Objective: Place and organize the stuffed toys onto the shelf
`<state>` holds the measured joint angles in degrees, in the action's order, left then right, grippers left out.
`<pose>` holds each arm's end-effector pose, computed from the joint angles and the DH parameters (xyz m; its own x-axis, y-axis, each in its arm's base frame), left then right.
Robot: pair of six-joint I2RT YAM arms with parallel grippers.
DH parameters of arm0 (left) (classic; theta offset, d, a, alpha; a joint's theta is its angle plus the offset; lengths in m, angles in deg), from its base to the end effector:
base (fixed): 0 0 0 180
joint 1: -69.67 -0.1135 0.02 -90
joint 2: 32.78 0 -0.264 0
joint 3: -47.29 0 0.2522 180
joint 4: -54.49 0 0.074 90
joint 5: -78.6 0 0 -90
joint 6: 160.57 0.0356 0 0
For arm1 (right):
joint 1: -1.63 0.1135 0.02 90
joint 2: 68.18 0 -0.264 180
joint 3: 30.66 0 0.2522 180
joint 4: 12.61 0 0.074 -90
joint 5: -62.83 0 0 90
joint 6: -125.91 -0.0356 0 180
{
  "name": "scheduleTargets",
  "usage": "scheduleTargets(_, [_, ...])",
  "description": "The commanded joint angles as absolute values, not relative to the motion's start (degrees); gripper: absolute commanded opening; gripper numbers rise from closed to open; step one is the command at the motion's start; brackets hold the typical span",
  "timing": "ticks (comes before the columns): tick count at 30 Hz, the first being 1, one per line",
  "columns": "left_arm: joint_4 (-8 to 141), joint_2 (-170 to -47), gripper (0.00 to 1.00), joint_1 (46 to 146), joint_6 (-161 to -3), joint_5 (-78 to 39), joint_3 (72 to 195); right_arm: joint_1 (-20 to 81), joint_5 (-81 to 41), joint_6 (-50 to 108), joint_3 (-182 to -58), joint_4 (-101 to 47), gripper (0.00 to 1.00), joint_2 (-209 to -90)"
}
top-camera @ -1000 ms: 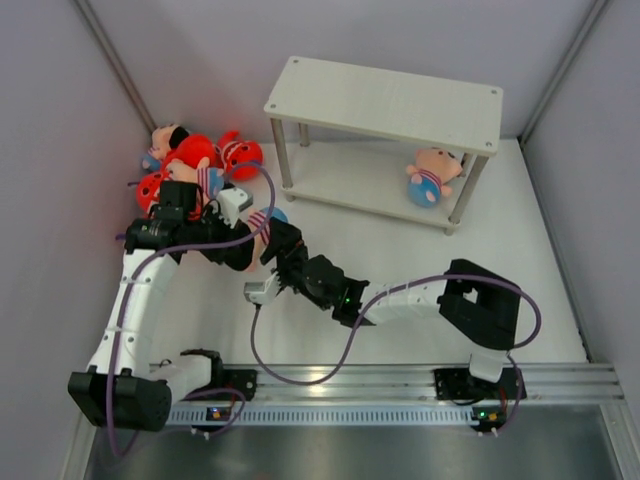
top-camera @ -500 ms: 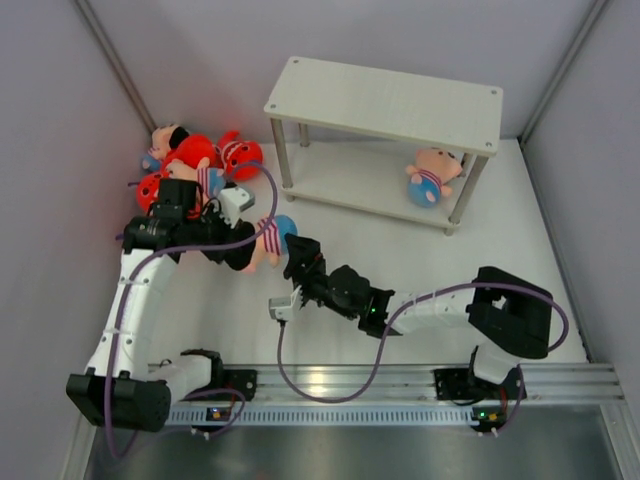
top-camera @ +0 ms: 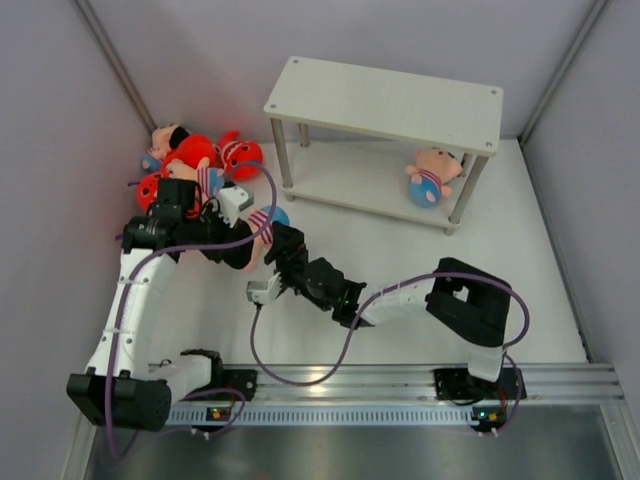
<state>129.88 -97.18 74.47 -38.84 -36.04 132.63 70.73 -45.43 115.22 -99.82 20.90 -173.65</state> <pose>0.2014 -0.0318 0.3552 -0.5225 0.5236 -0.6729 0.6965 0.7173 0.0173 0.1536 0.3709 0.2133 0.7588 -0.6287 -0.1702 -0.1610 0.0722 -0.9843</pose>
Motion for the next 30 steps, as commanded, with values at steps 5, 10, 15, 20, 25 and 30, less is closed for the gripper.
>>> scheduleTargets(5, [129.2,-97.4,0.0,74.6,-36.6,-40.7,134.4,68.1,-48.5,116.5,-107.6,25.1,0.95,-178.7])
scheduleTargets(10, [129.4,-97.5,0.0,74.6,-36.9,-41.0,135.5,68.1,-45.9,111.7,-106.3,21.6,0.26,-175.9])
scheduleTargets(15, [129.2,-99.0,0.25,74.6,-37.6,-40.0,137.5,68.4,-38.9,90.1,-103.9,9.5,0.0,-166.1])
scheduleTargets(20, [129.2,-101.4,0.67,74.5,-40.2,-40.0,140.8,68.2,-33.1,72.0,-102.7,-0.1,0.0,-160.6])
scheduleTargets(25, [129.2,-102.6,0.98,74.6,-41.5,-40.7,146.7,62.5,-21.8,44.6,-101.6,-6.1,0.0,-156.2])
scheduleTargets(30, [129.2,-103.8,0.98,74.6,-41.5,-42.6,152.1,53.1,-5.0,19.9,-96.6,-1.0,0.0,-155.1])
